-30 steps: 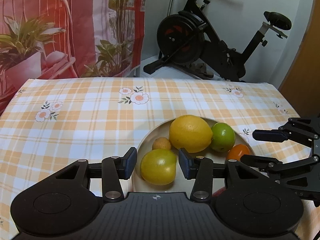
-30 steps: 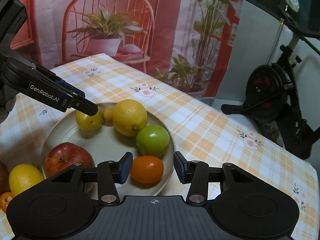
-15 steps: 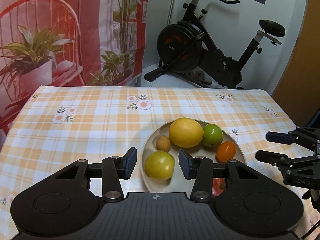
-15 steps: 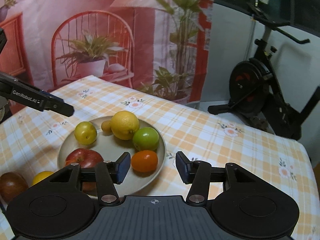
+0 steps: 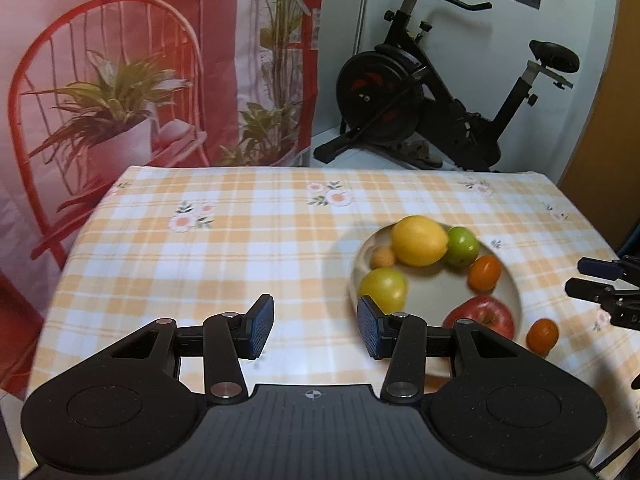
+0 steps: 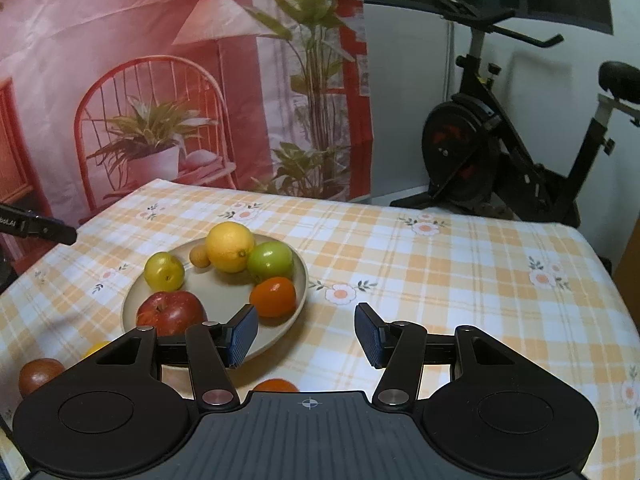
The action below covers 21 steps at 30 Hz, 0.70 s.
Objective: Organize fruits
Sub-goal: 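Withdraw both open tools from the plate toward the remaining loose fruit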
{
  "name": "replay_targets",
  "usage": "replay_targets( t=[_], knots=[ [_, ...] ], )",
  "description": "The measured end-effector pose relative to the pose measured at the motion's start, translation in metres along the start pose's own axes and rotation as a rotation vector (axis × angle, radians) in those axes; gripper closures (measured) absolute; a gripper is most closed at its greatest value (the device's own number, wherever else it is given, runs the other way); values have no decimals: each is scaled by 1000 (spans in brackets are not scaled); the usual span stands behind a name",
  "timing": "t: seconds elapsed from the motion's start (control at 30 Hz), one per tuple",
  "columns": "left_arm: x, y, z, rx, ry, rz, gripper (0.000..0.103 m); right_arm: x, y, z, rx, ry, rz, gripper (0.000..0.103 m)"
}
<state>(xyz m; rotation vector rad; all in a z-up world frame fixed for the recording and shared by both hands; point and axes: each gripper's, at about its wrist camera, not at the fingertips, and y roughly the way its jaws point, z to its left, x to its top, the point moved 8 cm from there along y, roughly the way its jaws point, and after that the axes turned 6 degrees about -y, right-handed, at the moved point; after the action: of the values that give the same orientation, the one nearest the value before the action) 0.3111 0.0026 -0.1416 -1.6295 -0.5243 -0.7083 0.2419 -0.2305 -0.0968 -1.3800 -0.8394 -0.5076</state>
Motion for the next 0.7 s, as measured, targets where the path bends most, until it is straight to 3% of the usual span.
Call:
replay_targets(
  t=[0.3,0.7],
  knots=[
    [-12,-9,14,-17,6,35,55,-15,8,26,43,-5,44,53],
    [-43,5,-26,-162,-42,110,55,-29,15,64,130,-62,124,53]
  ],
)
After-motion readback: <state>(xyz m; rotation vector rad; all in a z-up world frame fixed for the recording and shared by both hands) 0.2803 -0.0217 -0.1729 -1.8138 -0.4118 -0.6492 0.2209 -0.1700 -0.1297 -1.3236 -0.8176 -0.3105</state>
